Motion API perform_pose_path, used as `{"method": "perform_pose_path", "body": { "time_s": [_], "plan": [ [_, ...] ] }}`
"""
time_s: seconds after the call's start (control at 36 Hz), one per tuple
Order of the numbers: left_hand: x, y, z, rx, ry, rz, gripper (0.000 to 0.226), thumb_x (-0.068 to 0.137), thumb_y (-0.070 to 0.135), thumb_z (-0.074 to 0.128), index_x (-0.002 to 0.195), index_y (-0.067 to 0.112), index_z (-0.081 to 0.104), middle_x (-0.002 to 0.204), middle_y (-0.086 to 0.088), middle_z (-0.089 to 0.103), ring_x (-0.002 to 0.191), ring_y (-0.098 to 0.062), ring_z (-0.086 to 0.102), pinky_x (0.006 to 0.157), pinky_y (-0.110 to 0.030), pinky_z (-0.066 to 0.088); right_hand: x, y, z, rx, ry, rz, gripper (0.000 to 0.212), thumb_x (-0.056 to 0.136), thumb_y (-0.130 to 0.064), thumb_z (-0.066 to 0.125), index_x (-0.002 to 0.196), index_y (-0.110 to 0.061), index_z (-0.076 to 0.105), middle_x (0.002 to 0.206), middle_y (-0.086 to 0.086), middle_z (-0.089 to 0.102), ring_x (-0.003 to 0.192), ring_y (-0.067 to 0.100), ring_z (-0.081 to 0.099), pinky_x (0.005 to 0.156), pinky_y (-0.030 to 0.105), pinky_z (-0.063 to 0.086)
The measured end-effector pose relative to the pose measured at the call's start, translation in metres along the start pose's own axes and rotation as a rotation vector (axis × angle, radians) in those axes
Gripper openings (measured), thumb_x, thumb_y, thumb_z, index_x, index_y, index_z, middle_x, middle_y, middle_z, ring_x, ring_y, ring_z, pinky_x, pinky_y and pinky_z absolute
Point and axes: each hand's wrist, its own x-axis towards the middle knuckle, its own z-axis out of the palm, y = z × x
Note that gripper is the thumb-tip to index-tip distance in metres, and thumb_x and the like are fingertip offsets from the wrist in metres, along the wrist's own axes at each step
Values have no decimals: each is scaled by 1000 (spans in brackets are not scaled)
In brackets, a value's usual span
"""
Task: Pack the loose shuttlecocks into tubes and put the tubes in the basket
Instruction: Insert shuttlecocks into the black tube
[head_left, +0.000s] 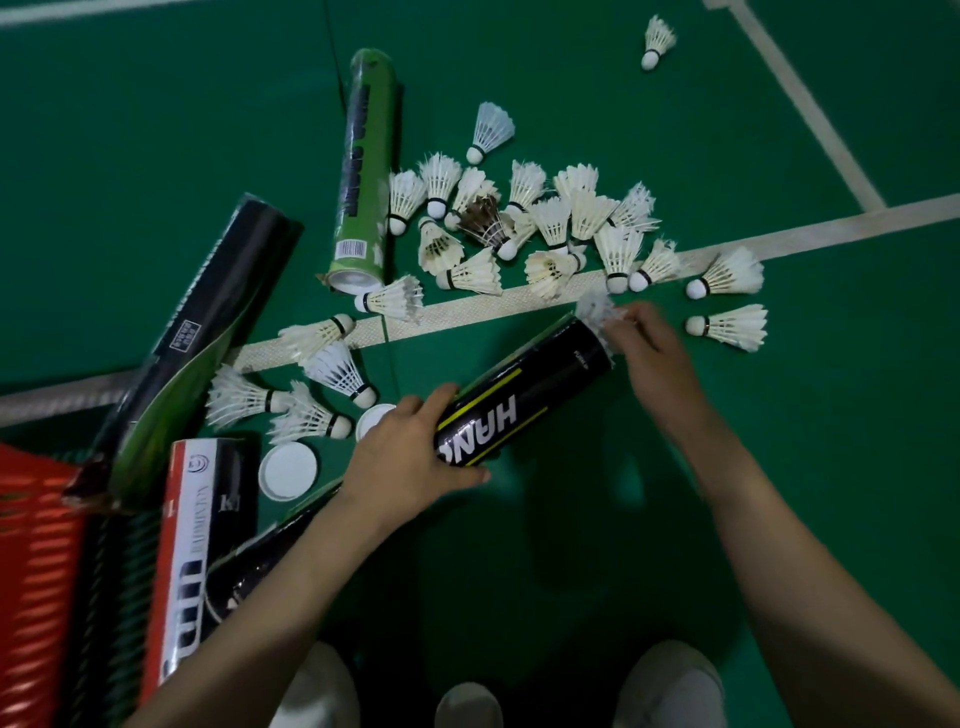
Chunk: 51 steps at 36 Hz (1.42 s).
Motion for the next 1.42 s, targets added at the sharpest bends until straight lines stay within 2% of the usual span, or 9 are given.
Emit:
{"method": "perform_pose_path", "body": {
  "time_s": [0.14, 0.25, 0.36, 0.58, 0.81, 0.97, 1.11, 1.25, 1.42],
  "plan": [
    [-3, 3, 0, -12, 34, 38, 95, 63, 59, 76, 142, 35, 31, 112, 0, 52, 106, -22, 53, 79, -28, 42, -11, -2, -7, 97, -45, 44, 48, 96, -54, 30, 132, -27, 48, 125, -13, 54, 116, 3, 47, 100, 21, 35],
    [-4, 6, 2, -22, 50, 54, 95, 62, 58, 77, 142, 32, 33, 111, 0, 52, 105, -22, 53, 81, -30, 46, -13, -1, -11, 134, -98, 31, 53, 87, -72, 18, 128, -53, 46, 146, -9, 42, 135, 8, 37, 116, 39, 22],
    [3, 14, 5, -10, 51, 59, 93, 62, 58, 77, 141, 31, 34, 109, -1, 52, 104, -23, 54, 81, -30, 46, -17, -1, -7, 89, -195, 24, 60, 86, -73, 15, 137, -51, 37, 139, -27, 32, 130, -6, 24, 105, 21, 13],
    [36, 32, 12, 101, 14, 32, 93, 66, 59, 73, 142, 31, 29, 118, -5, 51, 109, -29, 53, 83, -34, 45, 9, 16, -10, 147, -160, 99, 55, 93, -66, 16, 134, -45, 45, 140, -20, 39, 132, 3, 32, 112, 30, 19],
    [66, 52, 25, 147, -50, 22, 92, 67, 60, 73, 142, 28, 28, 123, -8, 51, 111, -31, 54, 85, -38, 46, 59, 50, -52, -161, 505, 282, 28, 93, -21, 51, 117, -9, 61, 133, 21, 41, 118, 31, 41, 106, 33, 33],
    [69, 55, 32, 182, -81, 24, 94, 68, 61, 72, 143, 29, 26, 124, -7, 50, 112, -30, 53, 85, -38, 45, 76, 72, -82, -262, 431, 545, 39, 90, -24, 55, 128, -24, 55, 156, 13, 8, 139, 33, 18, 111, 29, 23],
    [69, 55, 36, 200, -124, 16, 95, 67, 61, 72, 143, 29, 25, 124, -7, 50, 113, -30, 52, 86, -39, 46, 78, 90, -83, -128, 397, 539, 36, 79, -30, 67, 112, -17, 67, 138, 11, 42, 118, 27, 50, 106, 34, 39],
    [64, 52, 34, 177, -113, -4, 94, 66, 63, 71, 142, 31, 26, 123, -6, 50, 113, -29, 52, 86, -38, 46, 70, 94, -78, -55, 449, 443, 17, 82, -7, 62, 90, 7, 68, 81, 9, 56, 77, 17, 50, 65, 25, 41],
    [46, 34, 25, 101, -81, -42, 92, 65, 60, 74, 140, 31, 29, 115, -7, 52, 107, -29, 55, 84, -37, 49, 42, 64, -54, 62, 457, 206, 13, 88, -12, 62, 97, -5, 68, 88, 2, 64, 83, 14, 56, 68, 14, 44]
  ]
}}
